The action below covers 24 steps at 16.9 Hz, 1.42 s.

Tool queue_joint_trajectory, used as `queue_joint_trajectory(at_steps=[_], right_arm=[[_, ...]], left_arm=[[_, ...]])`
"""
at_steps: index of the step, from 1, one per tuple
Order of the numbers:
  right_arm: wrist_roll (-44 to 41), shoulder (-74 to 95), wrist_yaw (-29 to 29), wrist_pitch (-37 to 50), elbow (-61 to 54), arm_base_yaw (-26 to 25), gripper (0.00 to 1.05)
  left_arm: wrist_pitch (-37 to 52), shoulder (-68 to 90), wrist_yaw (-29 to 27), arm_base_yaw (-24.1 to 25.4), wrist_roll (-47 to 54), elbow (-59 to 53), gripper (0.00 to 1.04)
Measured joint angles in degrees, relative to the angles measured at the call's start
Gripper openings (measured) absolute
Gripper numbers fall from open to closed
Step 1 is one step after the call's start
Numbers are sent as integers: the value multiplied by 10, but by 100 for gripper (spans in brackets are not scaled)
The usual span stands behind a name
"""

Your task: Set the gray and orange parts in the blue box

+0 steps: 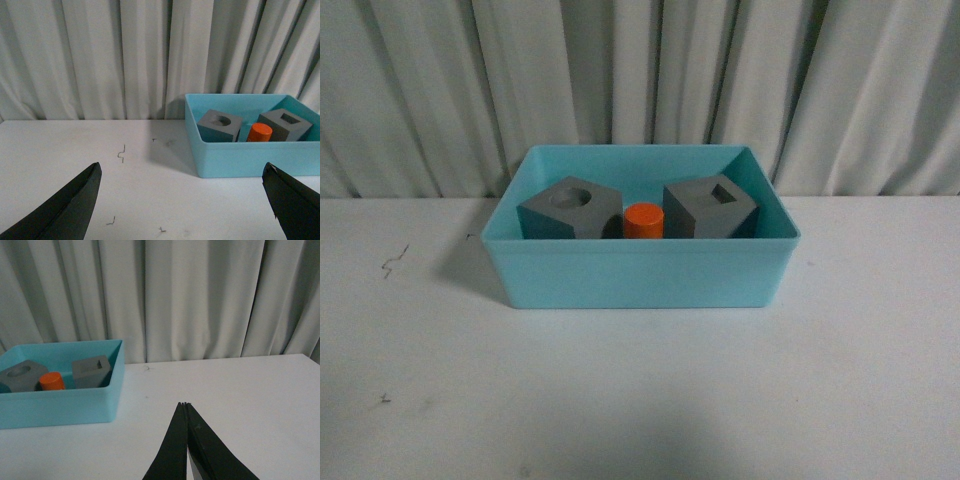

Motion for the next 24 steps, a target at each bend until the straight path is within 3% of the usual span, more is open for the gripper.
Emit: queue_joint_trajectory(at_steps=[3,10,11,13,16,19,24], right_arm=[[0,-99,-1,-107,0,0,2],[0,-103,-1,-109,0,0,2],[-1,-103,-1,-109,0,0,9],[-1,-103,-1,-109,0,0,36],[-1,-103,-1,-109,0,0,63],[-1,-103,-1,-109,0,0,98],[-1,-103,-1,-109,0,0,98]], left_arm=[[0,0,-1,0,0,0,98],[0,0,0,0,0,0,98],[0,0,0,0,0,0,98],[0,0,0,0,0,0,98],[0,0,0,0,0,0,98],[0,0,0,0,0,0,98],[0,0,0,0,0,0,98]])
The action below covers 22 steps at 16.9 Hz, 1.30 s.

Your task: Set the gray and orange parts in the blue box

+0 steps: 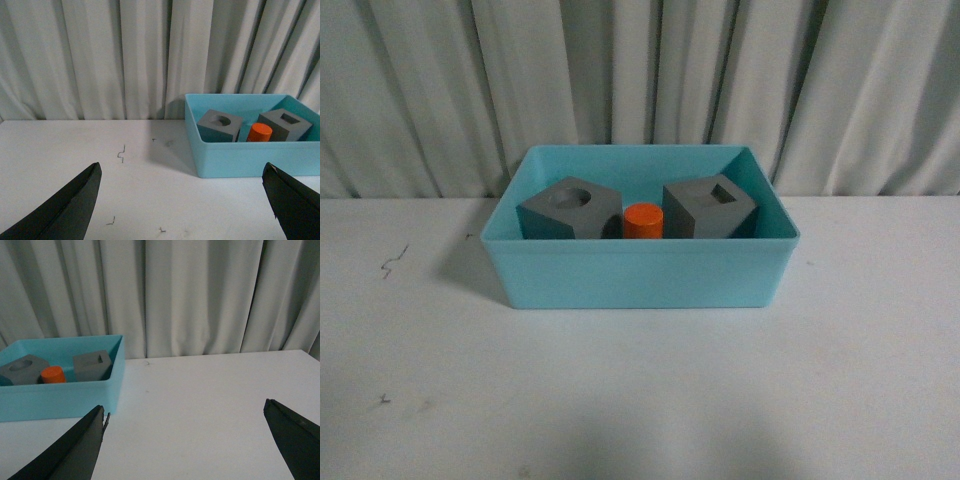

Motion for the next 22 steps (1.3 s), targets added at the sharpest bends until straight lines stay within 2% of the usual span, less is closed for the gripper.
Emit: queue_joint_trajectory(at_steps=[22], right_arm=[[0,0,0,0,0,0,98]], left_arm=[[0,0,0,0,0,0,98]])
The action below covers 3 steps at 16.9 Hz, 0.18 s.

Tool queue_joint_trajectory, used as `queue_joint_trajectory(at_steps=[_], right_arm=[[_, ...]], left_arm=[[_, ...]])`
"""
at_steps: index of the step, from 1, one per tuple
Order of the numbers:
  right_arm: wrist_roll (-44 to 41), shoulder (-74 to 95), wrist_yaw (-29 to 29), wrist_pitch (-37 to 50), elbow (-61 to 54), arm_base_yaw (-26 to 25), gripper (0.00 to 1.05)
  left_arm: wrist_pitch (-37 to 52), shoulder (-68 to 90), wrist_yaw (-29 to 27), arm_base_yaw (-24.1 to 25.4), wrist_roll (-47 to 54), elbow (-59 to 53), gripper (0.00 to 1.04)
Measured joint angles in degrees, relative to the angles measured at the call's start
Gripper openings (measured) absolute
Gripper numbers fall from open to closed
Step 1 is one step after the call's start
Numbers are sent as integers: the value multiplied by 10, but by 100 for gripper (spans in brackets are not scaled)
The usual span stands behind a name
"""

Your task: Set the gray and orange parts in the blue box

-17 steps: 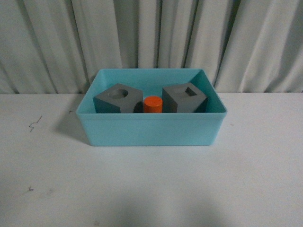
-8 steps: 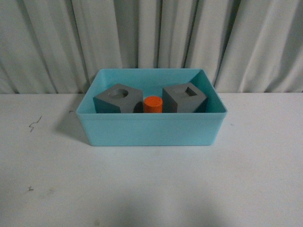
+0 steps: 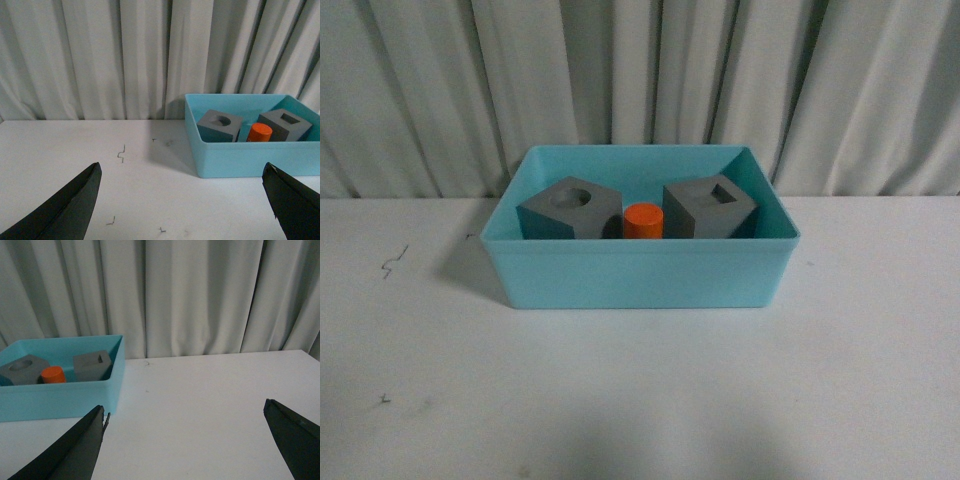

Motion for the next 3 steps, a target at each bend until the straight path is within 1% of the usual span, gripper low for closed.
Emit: queue_joint_trajectory(at_steps=[3], right_arm=[[0,0,0,0,0,0,98]], left_arm=[[0,0,0,0,0,0,98]])
